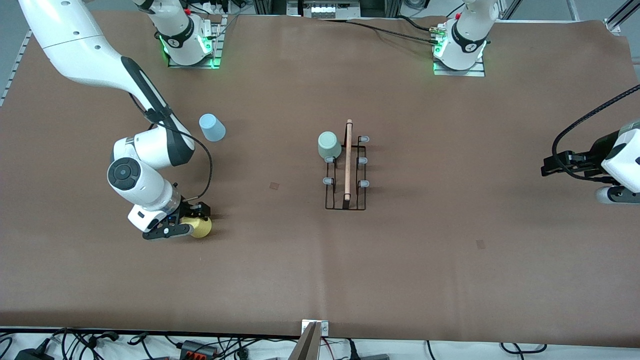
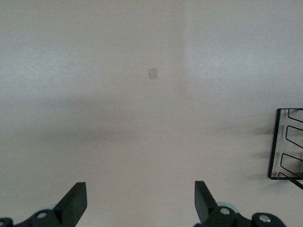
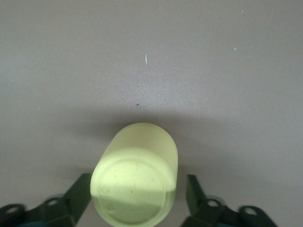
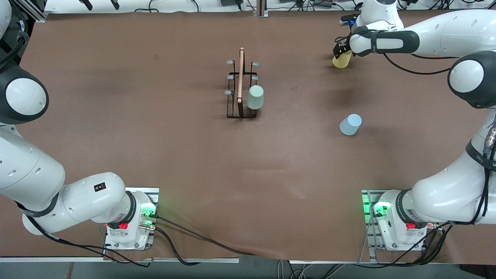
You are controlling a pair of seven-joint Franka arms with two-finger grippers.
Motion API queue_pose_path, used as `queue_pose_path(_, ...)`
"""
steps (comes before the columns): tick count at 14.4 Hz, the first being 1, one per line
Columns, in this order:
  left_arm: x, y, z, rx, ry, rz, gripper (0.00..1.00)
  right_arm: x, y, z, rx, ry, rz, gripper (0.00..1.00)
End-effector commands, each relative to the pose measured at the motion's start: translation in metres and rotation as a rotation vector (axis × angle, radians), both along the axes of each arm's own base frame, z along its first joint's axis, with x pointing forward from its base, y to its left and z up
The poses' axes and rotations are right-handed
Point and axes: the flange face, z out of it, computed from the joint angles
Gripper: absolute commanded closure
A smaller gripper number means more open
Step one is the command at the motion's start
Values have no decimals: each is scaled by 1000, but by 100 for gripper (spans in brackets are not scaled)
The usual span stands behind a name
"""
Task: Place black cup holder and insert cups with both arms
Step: 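Move the right gripper to the yellow cup and grasp it, then carry the yellow cup with the right gripper over the rack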
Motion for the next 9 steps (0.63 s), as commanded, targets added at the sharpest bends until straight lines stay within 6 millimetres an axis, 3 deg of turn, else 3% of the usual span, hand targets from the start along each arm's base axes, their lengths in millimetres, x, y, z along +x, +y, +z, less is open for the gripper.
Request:
queue_pose_path(1, -5, -1, 9, -12, 2, -13, 0, 2, 0, 9, -4, -26, 26, 81)
queue_pose_path(2, -5, -1, 10, -11, 1, -13, 0, 3, 0, 15, -7, -33, 30, 93)
queue_pose_path(5, -5, -1, 10, -11, 1, -12, 0, -1, 12, 69, -42, -34, 32, 95)
queue_pose_path(9, -5, -1, 9, -12, 2, -13, 0, -31, 97, 153, -66, -35, -71, 95)
